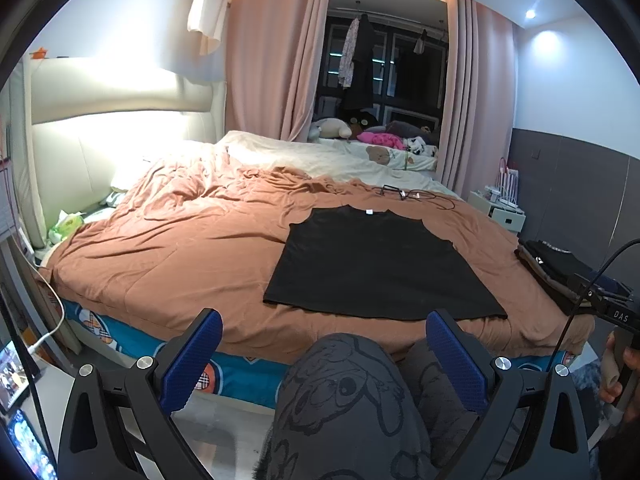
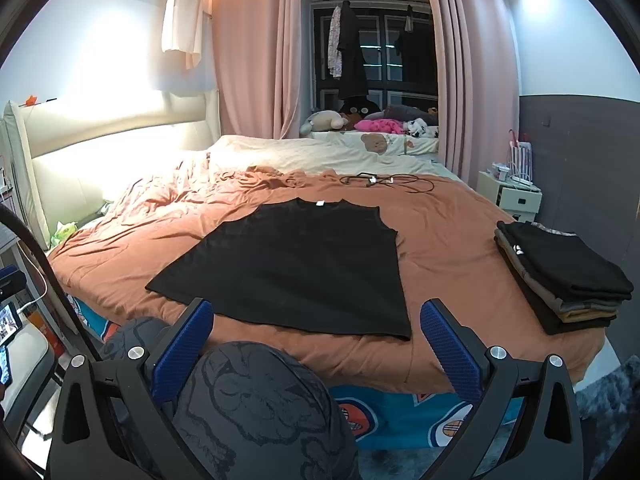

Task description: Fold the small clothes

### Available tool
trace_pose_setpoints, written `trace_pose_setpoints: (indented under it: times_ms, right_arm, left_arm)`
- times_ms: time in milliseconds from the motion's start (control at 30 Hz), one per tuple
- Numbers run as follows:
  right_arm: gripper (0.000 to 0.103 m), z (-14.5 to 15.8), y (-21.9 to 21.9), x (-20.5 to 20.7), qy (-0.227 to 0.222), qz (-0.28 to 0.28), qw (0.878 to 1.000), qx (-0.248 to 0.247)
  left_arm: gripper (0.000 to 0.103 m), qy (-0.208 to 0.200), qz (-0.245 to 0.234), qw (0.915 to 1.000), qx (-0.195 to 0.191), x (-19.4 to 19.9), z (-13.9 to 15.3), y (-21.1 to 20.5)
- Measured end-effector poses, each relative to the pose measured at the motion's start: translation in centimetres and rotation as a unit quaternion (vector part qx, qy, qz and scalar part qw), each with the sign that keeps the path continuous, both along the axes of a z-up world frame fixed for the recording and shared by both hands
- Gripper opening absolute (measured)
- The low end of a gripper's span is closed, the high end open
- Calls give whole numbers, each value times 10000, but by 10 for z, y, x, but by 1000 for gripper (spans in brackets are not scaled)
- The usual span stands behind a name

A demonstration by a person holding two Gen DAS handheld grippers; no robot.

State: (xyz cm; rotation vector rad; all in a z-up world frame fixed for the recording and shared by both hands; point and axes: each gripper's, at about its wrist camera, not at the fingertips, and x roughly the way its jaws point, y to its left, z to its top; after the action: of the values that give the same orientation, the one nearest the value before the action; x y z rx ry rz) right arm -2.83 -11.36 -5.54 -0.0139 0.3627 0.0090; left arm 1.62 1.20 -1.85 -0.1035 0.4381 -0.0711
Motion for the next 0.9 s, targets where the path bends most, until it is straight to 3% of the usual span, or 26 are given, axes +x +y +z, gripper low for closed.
trace_pose_setpoints:
  times_ms: [567, 900]
  right_arm:
    - [103, -7, -26, 48, 374, -337, 9983, 293]
    - [103, -9, -42, 91, 675, -493, 9951, 537]
  left_arm:
    - [101, 355, -147, 9992, -61, 60, -18, -1]
    - [81, 951, -101, 9950, -298, 126, -45, 15]
